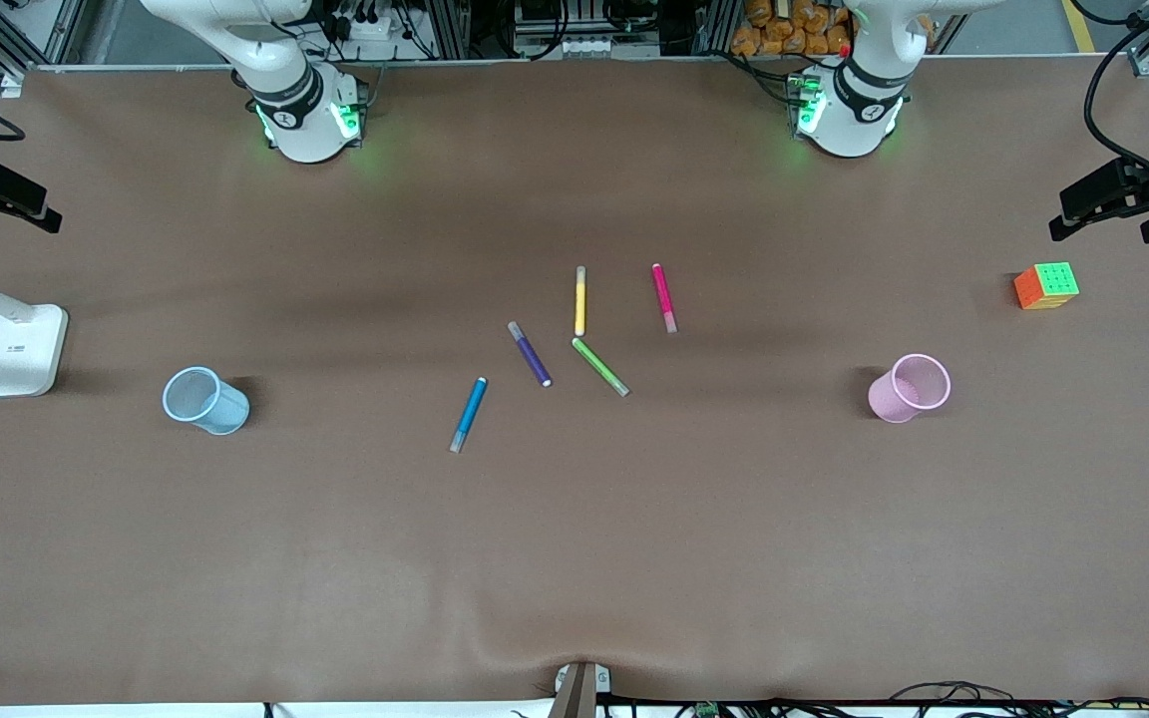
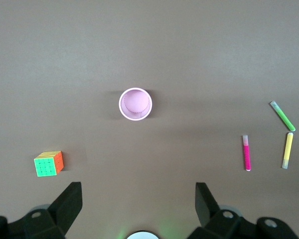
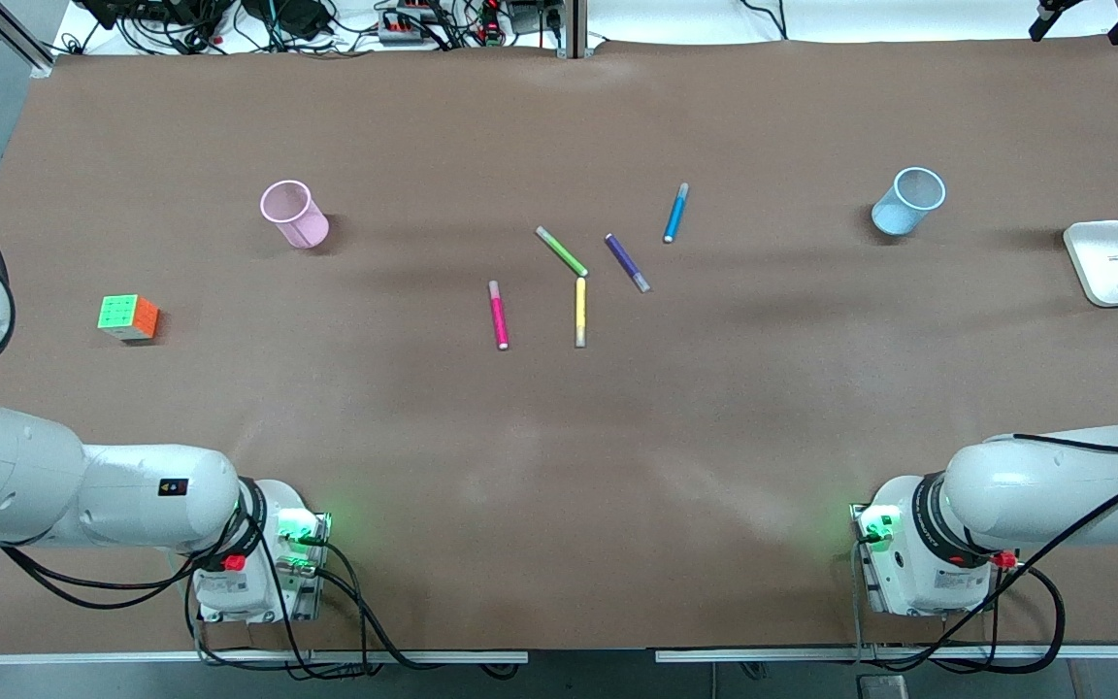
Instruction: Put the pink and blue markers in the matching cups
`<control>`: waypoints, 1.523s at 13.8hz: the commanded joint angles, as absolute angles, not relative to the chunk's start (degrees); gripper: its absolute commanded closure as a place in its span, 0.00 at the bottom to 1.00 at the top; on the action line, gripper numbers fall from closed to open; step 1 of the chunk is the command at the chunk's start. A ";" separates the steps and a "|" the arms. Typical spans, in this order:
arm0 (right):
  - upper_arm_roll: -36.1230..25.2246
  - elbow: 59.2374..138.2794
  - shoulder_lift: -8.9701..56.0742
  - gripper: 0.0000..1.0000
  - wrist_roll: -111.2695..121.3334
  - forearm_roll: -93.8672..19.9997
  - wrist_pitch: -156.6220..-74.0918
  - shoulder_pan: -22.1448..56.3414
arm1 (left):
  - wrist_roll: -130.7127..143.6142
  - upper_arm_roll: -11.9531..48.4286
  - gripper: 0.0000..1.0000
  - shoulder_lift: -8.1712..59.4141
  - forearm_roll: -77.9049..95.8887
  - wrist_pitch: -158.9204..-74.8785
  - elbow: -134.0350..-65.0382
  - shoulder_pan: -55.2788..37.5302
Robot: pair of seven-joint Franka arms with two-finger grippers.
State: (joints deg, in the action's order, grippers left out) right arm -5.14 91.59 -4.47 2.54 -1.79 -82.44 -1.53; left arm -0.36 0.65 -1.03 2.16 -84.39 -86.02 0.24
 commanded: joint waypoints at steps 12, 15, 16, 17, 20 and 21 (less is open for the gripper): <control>-4.39 90.36 -3.09 0.00 2.55 -2.90 -84.72 -2.81 | -0.79 1.05 0.00 1.75 1.49 -82.88 -86.48 0.09; -4.31 88.77 -1.06 0.00 2.37 -3.25 -84.73 -2.72 | -0.44 1.40 0.00 2.98 1.32 -81.92 -87.10 -1.49; -4.31 88.86 -0.10 0.00 2.29 -3.77 -84.90 -2.81 | -0.53 1.49 0.00 3.42 1.23 -82.00 -87.01 -1.76; -4.31 88.77 1.04 0.00 2.46 -5.00 -85.25 -3.16 | -0.44 1.49 0.00 4.65 0.27 -82.09 -86.66 -2.45; -4.39 86.67 1.76 0.00 1.67 -4.22 -84.64 -2.72 | 0.61 1.93 0.00 7.20 -0.18 -82.44 -86.48 -3.87; -4.31 86.40 1.67 0.00 1.67 -4.22 -84.73 -2.90 | 1.92 2.11 0.00 8.08 0.52 -82.53 -86.40 -3.95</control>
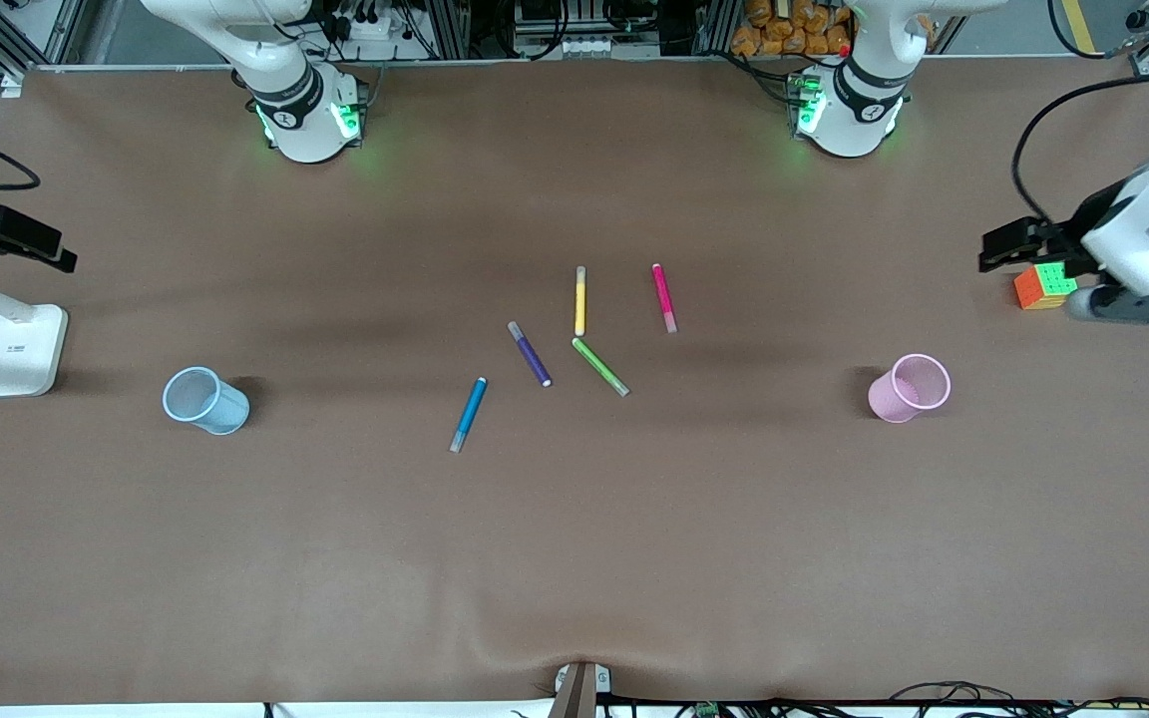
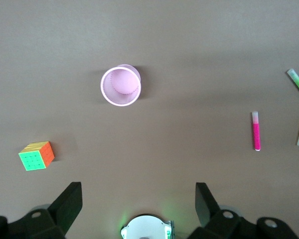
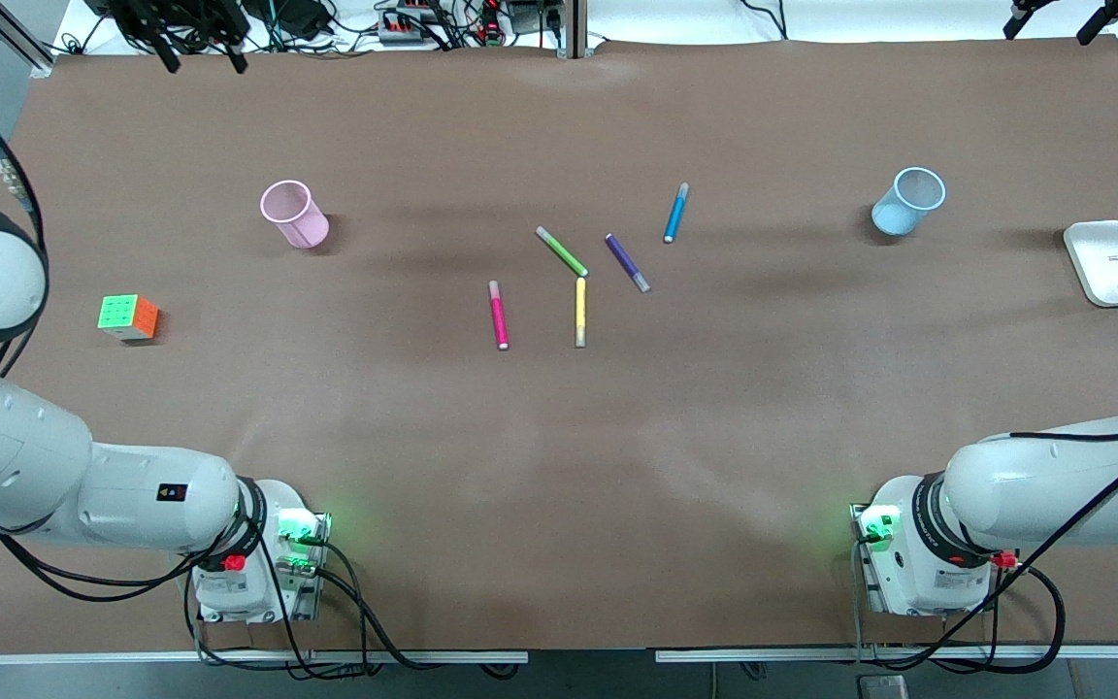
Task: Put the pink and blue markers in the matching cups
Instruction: 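Move the left gripper to the pink marker while the right gripper reaches the blue marker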
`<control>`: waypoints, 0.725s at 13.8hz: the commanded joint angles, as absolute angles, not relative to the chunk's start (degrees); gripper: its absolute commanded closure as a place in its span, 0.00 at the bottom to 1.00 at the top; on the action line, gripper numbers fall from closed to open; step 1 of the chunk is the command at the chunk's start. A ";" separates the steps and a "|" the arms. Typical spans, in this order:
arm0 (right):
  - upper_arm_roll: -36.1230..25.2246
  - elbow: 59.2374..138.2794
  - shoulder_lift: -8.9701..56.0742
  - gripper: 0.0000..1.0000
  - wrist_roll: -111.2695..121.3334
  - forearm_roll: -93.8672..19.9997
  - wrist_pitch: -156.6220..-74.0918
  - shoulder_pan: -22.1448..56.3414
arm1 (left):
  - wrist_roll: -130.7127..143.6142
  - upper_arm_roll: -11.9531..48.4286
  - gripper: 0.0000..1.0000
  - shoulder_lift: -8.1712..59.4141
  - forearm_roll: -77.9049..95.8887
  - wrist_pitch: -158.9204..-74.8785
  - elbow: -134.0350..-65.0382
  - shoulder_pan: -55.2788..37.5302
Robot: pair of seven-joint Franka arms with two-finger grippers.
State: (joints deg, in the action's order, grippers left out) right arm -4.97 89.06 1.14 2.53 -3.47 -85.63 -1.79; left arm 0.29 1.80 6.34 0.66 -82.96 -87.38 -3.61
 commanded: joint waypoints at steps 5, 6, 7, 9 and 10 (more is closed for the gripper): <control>-4.39 86.48 1.67 0.00 2.28 -3.34 -82.45 -3.08 | 10.97 2.81 0.00 12.73 3.16 -85.51 -86.48 -7.02; -4.39 86.48 1.67 0.00 2.20 -3.34 -82.35 -3.16 | 12.55 2.81 0.00 13.53 3.51 -86.04 -86.48 -7.99; -4.48 86.66 1.76 0.00 1.94 -3.34 -82.35 -3.16 | 14.13 2.90 0.00 13.88 3.78 -86.74 -86.66 -8.61; -4.39 86.57 2.81 0.00 1.85 -3.34 -82.53 -2.91 | 17.04 2.90 0.00 15.72 4.65 -87.97 -86.75 -10.19; -4.39 86.49 2.81 0.00 1.67 -3.34 -82.53 -2.90 | 18.44 2.90 0.00 16.78 5.27 -88.67 -86.75 -10.89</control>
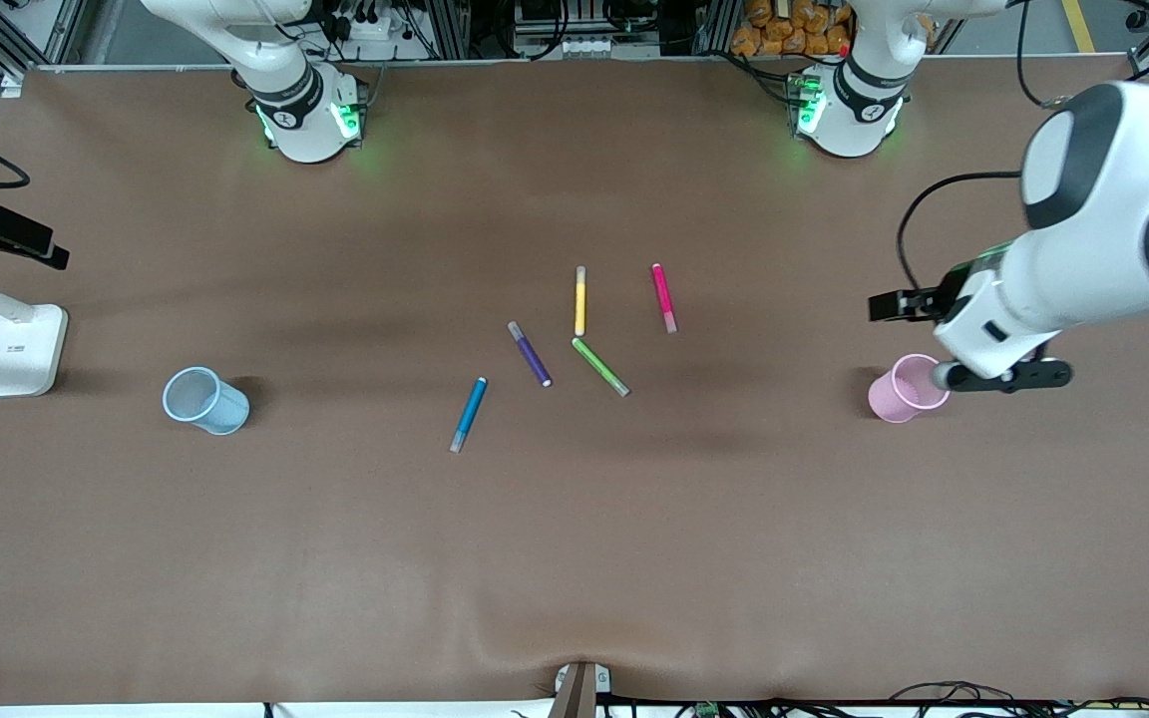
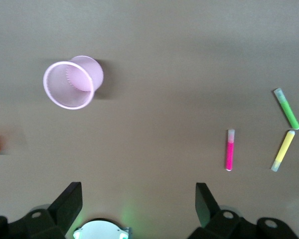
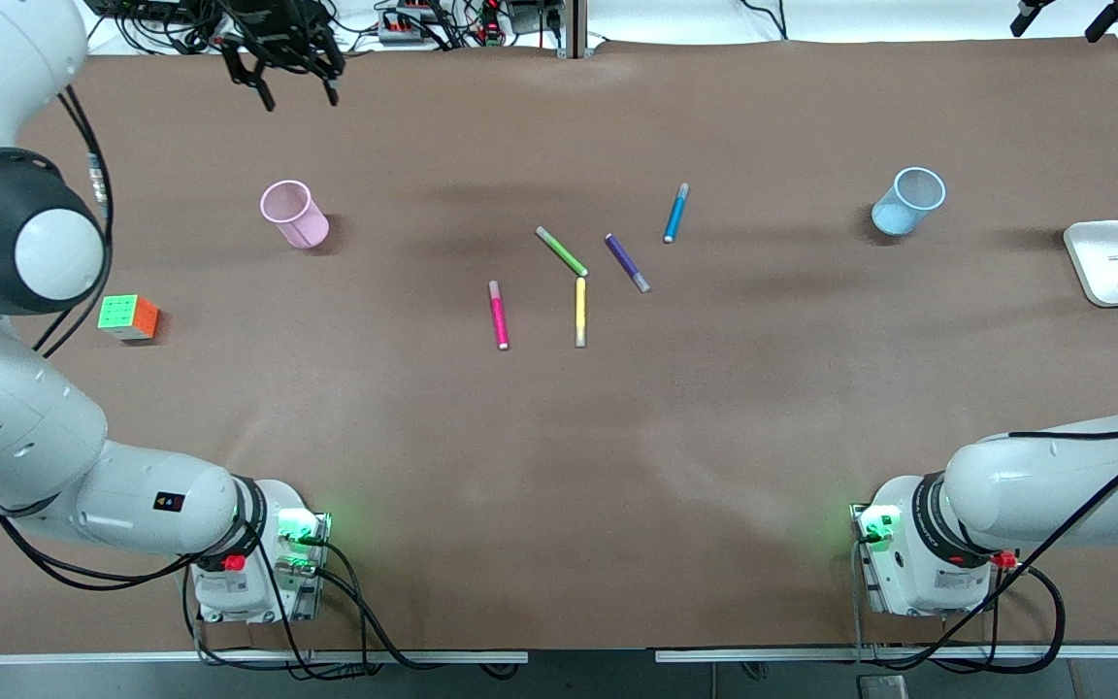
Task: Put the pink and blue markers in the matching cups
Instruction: 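Move the left gripper to the pink marker while the right gripper reaches the blue marker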
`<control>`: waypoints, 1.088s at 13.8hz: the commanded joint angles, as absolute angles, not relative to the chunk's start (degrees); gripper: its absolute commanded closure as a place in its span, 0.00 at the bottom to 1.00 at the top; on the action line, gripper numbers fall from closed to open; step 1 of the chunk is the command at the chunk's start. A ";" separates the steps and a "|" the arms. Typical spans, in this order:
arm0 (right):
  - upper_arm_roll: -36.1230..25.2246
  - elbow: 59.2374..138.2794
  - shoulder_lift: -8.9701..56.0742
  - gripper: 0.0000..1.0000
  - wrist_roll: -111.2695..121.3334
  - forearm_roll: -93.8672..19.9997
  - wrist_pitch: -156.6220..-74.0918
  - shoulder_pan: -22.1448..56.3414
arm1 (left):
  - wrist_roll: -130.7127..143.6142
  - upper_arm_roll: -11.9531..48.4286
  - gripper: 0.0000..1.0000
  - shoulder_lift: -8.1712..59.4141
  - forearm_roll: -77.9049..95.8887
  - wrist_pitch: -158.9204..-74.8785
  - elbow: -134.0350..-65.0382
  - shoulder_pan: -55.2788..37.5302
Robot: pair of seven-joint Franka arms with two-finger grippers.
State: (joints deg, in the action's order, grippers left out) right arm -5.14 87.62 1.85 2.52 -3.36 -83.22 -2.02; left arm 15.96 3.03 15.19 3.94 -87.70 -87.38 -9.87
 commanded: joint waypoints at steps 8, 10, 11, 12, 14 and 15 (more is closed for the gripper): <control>-4.04 84.90 10.97 0.00 1.41 -4.65 -86.91 0.53 | 31.54 2.99 0.00 22.84 5.45 -94.30 -87.71 -20.64; -4.04 84.90 13.69 0.00 1.41 -7.63 -90.86 0.88 | 36.19 2.99 0.00 23.64 5.71 -97.45 -89.64 -23.72; -4.04 85.16 14.93 0.00 1.49 -10.17 -92.62 0.70 | 38.65 2.99 0.00 23.64 5.71 -99.04 -90.95 -25.21; -4.13 85.51 15.81 0.00 1.49 -10.98 -94.12 1.05 | 41.28 2.90 0.00 24.08 5.71 -100.79 -92.18 -26.62; -4.04 85.43 21.07 0.00 1.84 -11.42 -95.97 2.10 | 45.77 2.99 0.00 25.05 5.71 -103.52 -94.38 -28.99; -4.04 85.43 23.44 0.00 1.93 -12.03 -97.98 2.63 | 47.71 2.90 0.00 25.14 5.54 -105.71 -96.13 -30.22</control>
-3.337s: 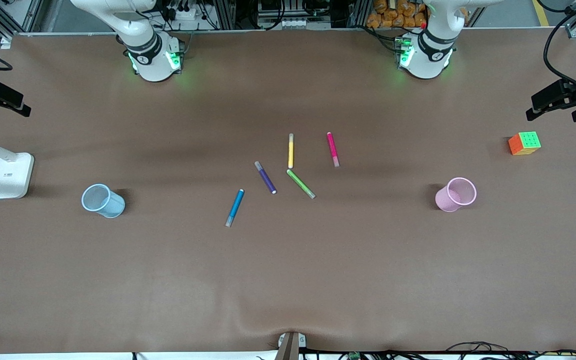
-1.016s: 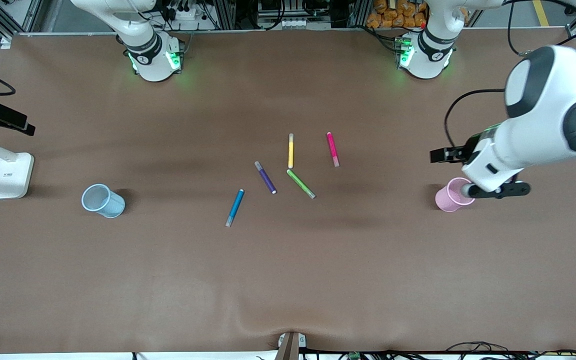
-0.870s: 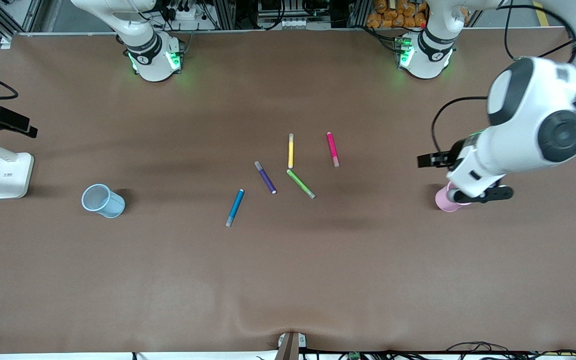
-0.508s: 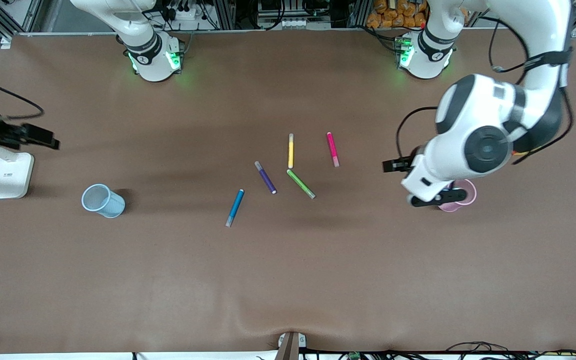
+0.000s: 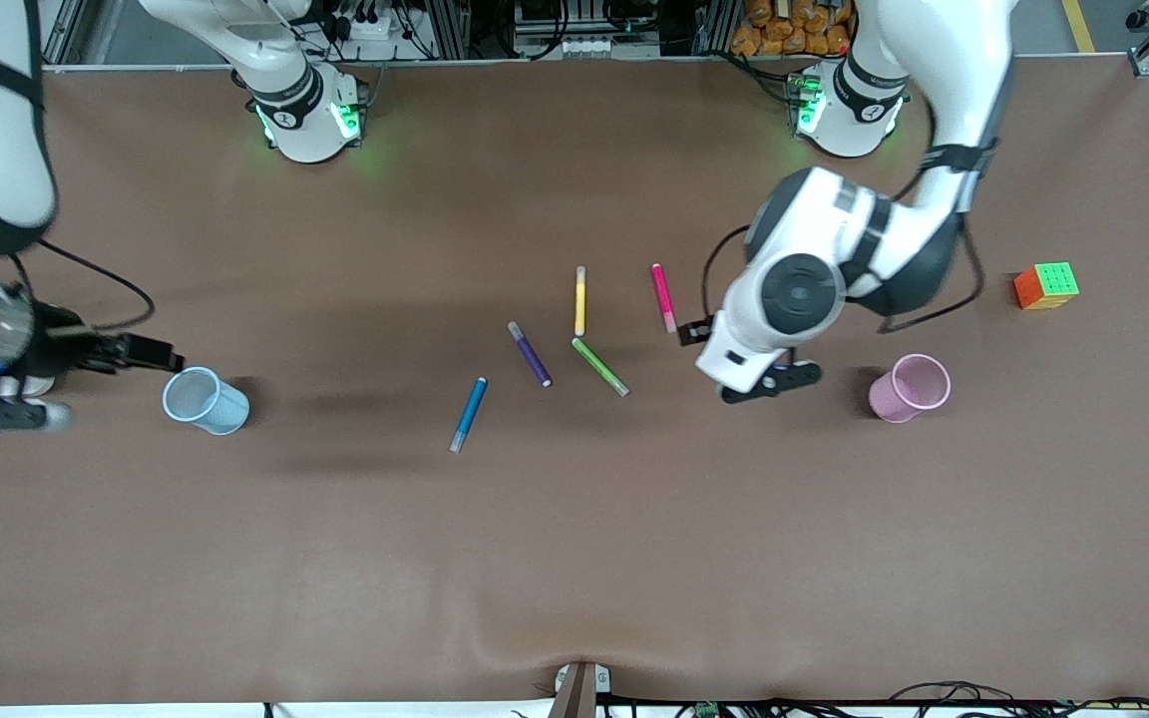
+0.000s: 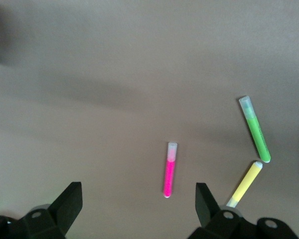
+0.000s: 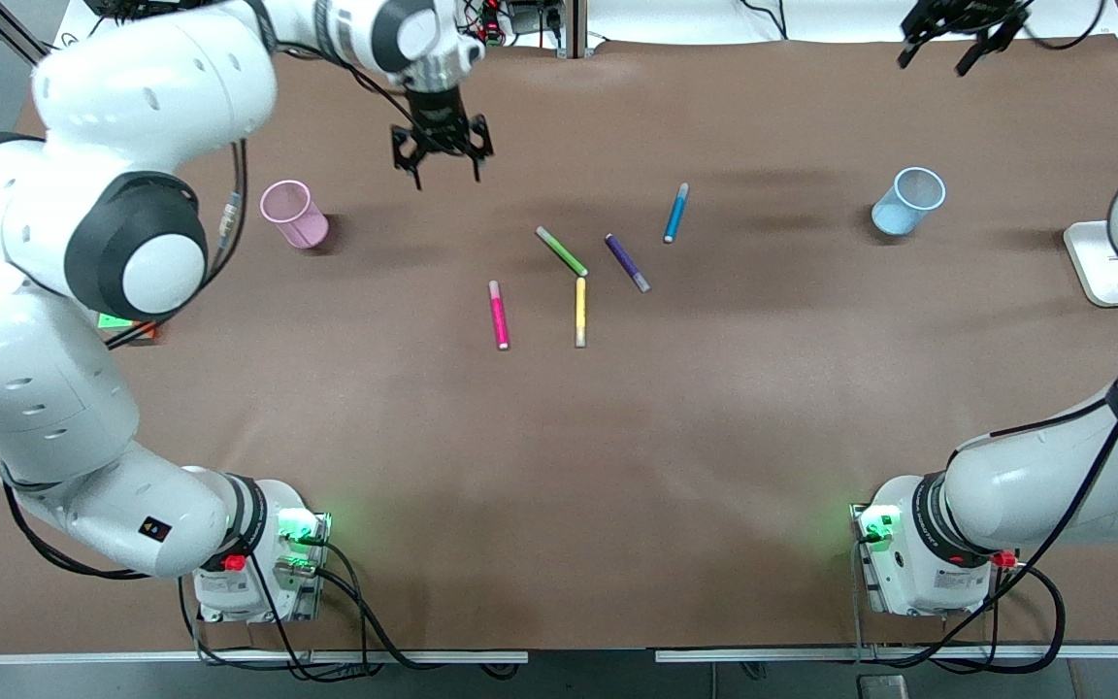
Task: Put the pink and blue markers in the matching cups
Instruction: 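Move the left gripper to the pink marker while the right gripper reaches the blue marker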
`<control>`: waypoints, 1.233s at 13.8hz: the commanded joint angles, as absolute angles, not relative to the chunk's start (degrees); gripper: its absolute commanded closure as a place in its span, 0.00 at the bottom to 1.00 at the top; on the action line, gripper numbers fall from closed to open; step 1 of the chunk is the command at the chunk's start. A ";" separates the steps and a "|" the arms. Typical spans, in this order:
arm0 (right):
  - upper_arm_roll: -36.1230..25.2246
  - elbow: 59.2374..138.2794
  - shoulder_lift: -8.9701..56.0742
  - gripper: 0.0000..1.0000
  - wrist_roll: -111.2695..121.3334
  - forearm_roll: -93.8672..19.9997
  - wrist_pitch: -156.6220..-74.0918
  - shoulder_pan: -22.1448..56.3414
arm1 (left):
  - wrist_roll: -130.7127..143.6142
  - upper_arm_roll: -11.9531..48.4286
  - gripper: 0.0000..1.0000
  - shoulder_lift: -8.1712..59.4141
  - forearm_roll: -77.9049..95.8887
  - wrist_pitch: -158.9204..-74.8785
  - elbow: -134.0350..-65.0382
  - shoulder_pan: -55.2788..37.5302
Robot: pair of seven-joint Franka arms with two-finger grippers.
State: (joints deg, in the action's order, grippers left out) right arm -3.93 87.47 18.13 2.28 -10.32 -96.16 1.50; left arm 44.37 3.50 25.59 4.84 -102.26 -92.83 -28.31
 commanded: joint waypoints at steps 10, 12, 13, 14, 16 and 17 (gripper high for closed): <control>-4.13 89.20 32.61 0.00 -14.57 -12.48 -115.04 15.89 | 53.61 3.08 0.00 26.80 5.45 -127.17 -111.09 -34.45; -4.13 89.30 34.00 0.00 -16.26 -12.22 -116.79 18.27 | 53.88 3.08 0.00 28.21 5.45 -128.75 -111.44 -35.42; -4.13 89.38 34.71 0.00 -17.83 -12.22 -118.63 20.11 | 53.96 3.08 0.00 28.73 5.54 -130.06 -111.79 -35.51; -4.13 89.21 35.50 0.00 -22.28 -11.87 -120.31 22.30 | 54.83 3.08 0.00 29.18 5.45 -131.21 -112.14 -35.68; -4.13 88.77 37.52 0.00 -29.42 -11.17 -123.64 27.04 | 55.63 3.08 0.00 30.23 5.45 -132.10 -112.15 -37.08; -4.30 88.77 38.75 0.00 -30.75 -10.64 -125.84 29.25 | 55.63 3.08 0.00 30.23 5.45 -132.88 -112.84 -37.09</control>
